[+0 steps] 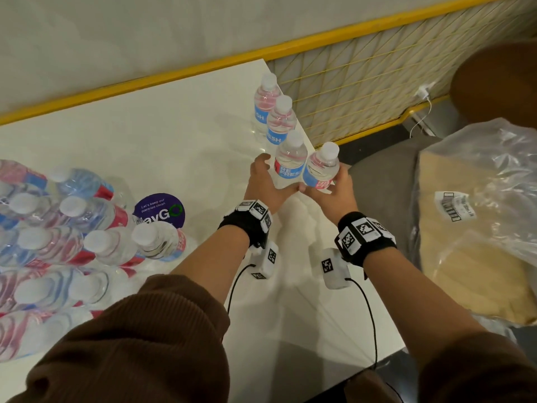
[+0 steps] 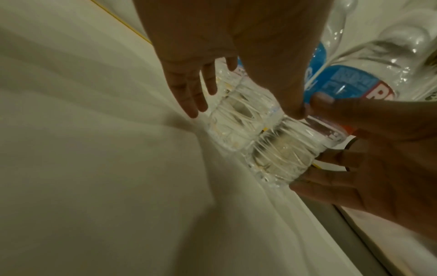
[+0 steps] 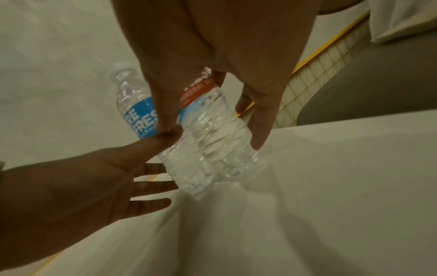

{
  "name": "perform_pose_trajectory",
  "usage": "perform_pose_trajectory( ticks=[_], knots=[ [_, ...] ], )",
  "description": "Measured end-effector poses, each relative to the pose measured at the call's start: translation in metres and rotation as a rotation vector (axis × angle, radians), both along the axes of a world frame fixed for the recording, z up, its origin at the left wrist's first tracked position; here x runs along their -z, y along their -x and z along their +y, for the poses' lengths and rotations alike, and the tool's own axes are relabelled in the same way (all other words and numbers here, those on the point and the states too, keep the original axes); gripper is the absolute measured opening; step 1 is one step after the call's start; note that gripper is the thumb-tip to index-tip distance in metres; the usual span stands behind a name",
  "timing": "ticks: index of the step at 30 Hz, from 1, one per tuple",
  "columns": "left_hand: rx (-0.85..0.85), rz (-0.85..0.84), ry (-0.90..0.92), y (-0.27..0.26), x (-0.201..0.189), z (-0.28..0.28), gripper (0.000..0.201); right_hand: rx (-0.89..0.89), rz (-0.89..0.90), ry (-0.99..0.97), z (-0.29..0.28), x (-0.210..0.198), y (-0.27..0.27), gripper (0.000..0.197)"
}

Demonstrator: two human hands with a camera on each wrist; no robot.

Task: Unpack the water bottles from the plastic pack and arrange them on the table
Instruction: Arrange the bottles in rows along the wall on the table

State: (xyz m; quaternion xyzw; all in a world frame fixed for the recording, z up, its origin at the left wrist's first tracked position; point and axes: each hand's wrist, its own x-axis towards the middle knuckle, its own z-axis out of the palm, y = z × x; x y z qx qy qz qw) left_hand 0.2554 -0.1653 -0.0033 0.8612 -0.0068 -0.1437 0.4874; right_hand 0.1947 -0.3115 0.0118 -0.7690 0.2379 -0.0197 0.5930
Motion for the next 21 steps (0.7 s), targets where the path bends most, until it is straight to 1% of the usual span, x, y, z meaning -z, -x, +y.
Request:
perform_pose_trajectory(
  ticks=[2, 4, 5, 7, 9, 11, 12, 13, 15, 18, 21],
  knots=[
    [0.004, -0.04, 0.024, -0.001, 0.0, 0.001, 0.078, 0.012, -0.005, -0.022, -0.001, -0.001, 0.0, 0.074],
    [0.047, -0.063, 0.053, -0.002, -0.001, 0.004, 0.064, -0.049, 0.029, -0.014, -0.008, 0.0, 0.003, 0.072],
    [0.069, -0.054, 0.076, -0.004, -0.001, 0.006, 0.061, -0.088, 0.041, -0.025, -0.012, 0.0, 0.004, 0.072],
    [0.112, -0.016, 0.1, -0.007, 0.003, 0.01, 0.063, -0.143, 0.067, -0.033, -0.016, 0.0, 0.004, 0.073],
    [0.121, 0.001, 0.094, -0.007, 0.006, 0.011, 0.072, -0.159, 0.081, 0.01, -0.01, -0.002, 0.002, 0.082],
    [0.068, -0.002, 0.052, -0.007, 0.008, 0.008, 0.085, -0.115, 0.069, 0.113, -0.001, -0.004, -0.003, 0.094],
    [0.027, -0.001, 0.037, -0.008, 0.008, 0.006, 0.089, -0.068, 0.074, 0.164, 0.005, -0.005, -0.006, 0.094],
    [-0.009, -0.004, 0.032, -0.008, 0.008, 0.004, 0.088, -0.017, 0.073, 0.199, 0.008, -0.006, -0.008, 0.092],
    [-0.034, -0.027, 0.022, -0.009, 0.008, 0.002, 0.076, 0.044, 0.03, 0.191, 0.01, -0.008, -0.011, 0.086],
    [0.033, -0.024, 0.03, -0.012, 0.011, 0.006, 0.062, -0.01, 0.021, 0.185, 0.004, -0.012, -0.004, 0.071],
    [0.116, -0.024, 0.055, -0.015, 0.01, 0.009, 0.06, -0.088, 0.05, 0.083, -0.009, -0.013, 0.004, 0.073]
  ],
)
